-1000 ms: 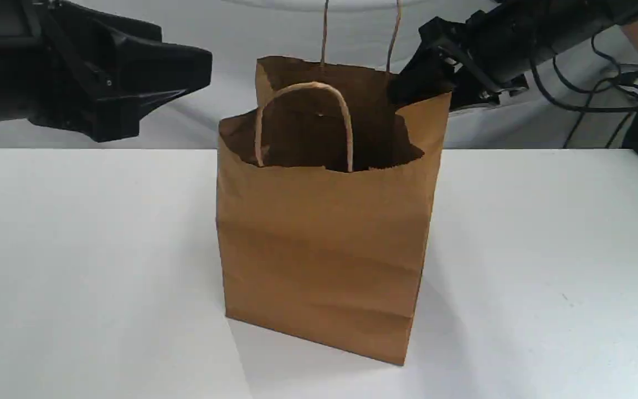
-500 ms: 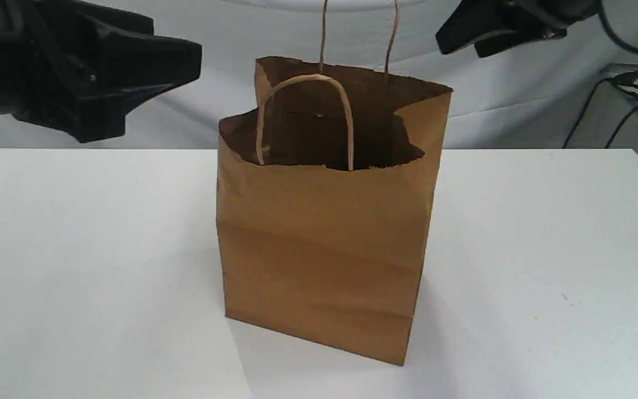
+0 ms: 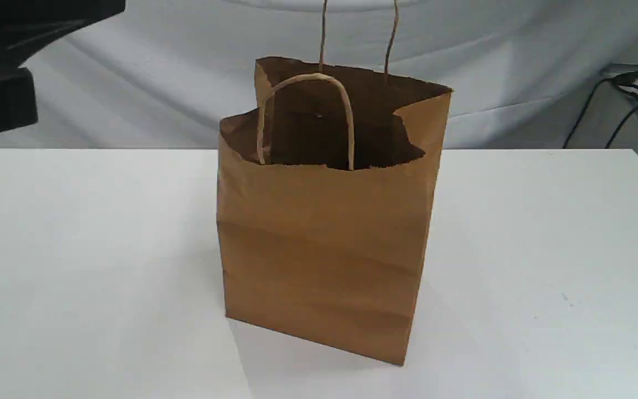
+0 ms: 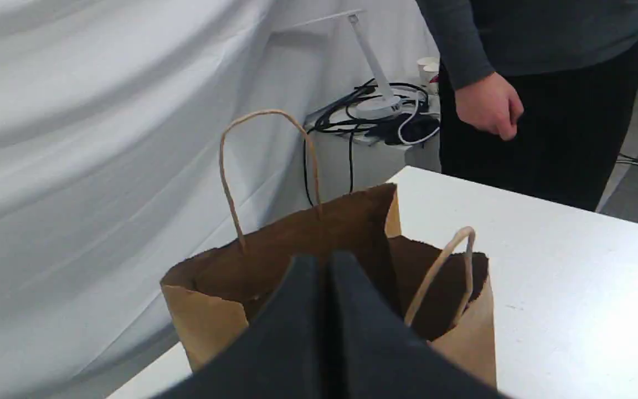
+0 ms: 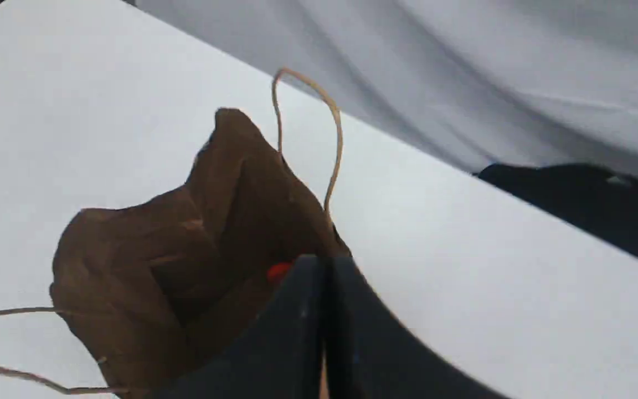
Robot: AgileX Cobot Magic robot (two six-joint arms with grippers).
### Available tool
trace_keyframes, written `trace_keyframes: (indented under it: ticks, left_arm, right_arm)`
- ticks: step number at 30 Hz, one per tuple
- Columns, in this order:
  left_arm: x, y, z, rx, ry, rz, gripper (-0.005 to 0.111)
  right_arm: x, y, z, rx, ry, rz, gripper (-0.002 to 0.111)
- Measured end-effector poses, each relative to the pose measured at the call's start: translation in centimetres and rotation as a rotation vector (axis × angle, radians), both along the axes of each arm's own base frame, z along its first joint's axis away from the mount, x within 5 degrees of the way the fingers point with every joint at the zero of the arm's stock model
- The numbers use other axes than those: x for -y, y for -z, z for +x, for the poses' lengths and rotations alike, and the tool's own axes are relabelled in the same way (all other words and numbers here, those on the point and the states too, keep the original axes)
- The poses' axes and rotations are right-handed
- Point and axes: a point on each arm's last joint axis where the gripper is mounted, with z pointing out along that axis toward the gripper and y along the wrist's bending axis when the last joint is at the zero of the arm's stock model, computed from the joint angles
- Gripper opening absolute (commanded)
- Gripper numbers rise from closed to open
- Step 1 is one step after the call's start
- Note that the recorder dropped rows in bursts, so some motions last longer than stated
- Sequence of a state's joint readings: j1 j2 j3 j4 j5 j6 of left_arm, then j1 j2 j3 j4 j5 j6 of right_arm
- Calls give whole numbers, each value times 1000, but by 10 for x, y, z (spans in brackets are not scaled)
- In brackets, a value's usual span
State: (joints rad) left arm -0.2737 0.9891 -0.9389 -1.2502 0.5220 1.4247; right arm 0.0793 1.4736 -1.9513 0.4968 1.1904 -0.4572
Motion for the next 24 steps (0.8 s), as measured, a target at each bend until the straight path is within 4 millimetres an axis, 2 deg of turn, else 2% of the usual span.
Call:
trace_keyframes:
  ticks: [3,5,10,13,15,21,24]
  left_arm:
    - [-1,-5,-6,17,1,-17,0]
    - [-2,-7,-8,20,-4,-42,0]
    - [-2,-10,-7,10,-10,-87,0]
    - [-2,-7,-7,-6,-9,-116,0]
    - [-1,-2,-7,-18,-6,-140,0]
    - [-1,34,-5,-58,-8,-179,0]
    - [-1,44,-8,-56,-5,-160,0]
  right_arm:
    - [7,-27,-42,167,37,-8,0]
    - [10,-36,-64,260,59,-7,0]
    - [18,-34,-108,426,102,-12,0]
    - [23,-16,-123,476,150,6,0]
    - [25,4,-128,482,183,16,0]
    - [33,58,-151,505,254,27,0]
    - [35,83,-165,506,273,29,0]
